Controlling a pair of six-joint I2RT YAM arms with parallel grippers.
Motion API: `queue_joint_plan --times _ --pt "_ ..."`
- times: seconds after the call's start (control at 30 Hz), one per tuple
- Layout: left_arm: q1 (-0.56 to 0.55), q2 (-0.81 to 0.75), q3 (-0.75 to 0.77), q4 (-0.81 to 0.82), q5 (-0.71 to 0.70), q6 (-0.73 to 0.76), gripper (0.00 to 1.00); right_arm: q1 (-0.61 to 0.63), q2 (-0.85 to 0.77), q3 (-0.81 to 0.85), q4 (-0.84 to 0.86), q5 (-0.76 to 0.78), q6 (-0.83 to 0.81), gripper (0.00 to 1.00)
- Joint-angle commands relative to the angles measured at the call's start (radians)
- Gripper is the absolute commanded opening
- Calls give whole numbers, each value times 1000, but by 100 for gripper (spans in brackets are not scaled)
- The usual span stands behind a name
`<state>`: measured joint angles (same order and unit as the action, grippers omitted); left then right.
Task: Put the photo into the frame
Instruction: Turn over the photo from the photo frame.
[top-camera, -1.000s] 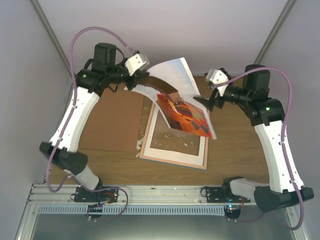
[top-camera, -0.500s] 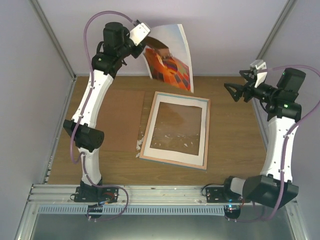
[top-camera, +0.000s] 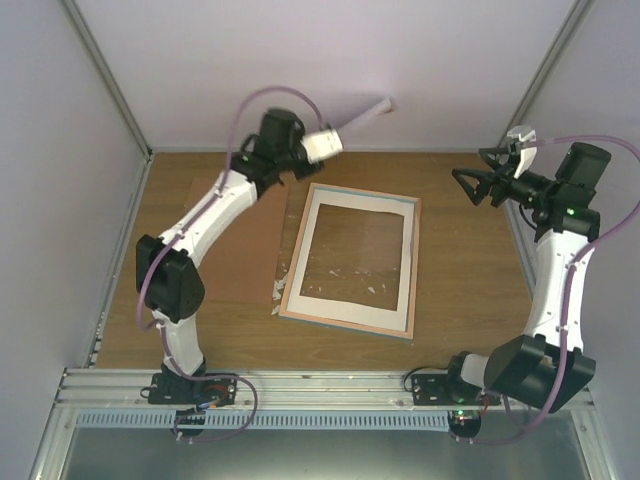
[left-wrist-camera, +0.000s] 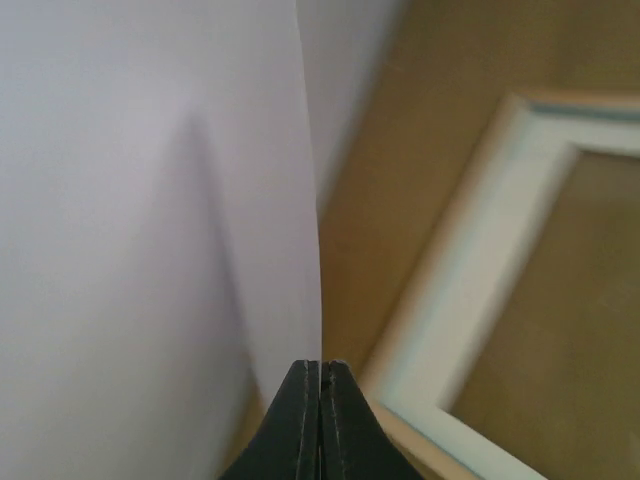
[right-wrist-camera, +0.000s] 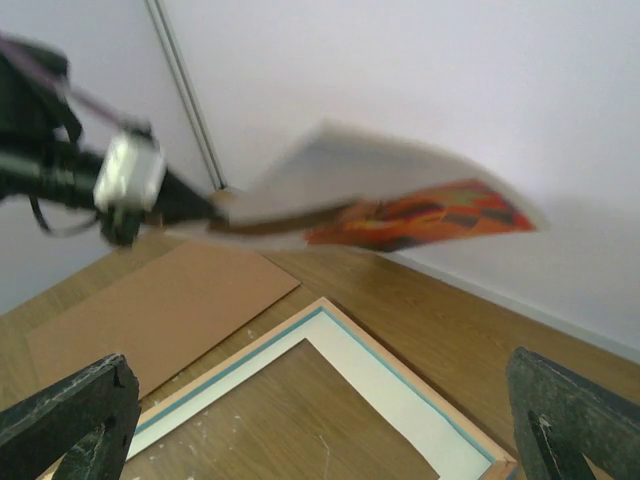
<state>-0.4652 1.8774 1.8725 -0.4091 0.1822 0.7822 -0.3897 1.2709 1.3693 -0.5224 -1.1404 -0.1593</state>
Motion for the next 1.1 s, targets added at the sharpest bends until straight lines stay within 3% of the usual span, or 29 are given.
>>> queue_joint_plan --times 0.0,0.2,0.5,0.73,1.07 --pt "-90 -86 -247 13 -20 127 0 -16 3 -13 12 -30 5 100" --pt "-171 -196 -580 83 -1 108 0 -18 12 -29 17 -32 9 100" --pt "-251 -274 -808 99 111 66 0 -19 24 -60 37 -32 25 100" --pt "-331 -302 -906 125 115 54 0 -19 25 -95 34 -16 4 100" --pt "-361 -252 -891 86 89 -54 0 -18 25 -113 28 3 -16 100"
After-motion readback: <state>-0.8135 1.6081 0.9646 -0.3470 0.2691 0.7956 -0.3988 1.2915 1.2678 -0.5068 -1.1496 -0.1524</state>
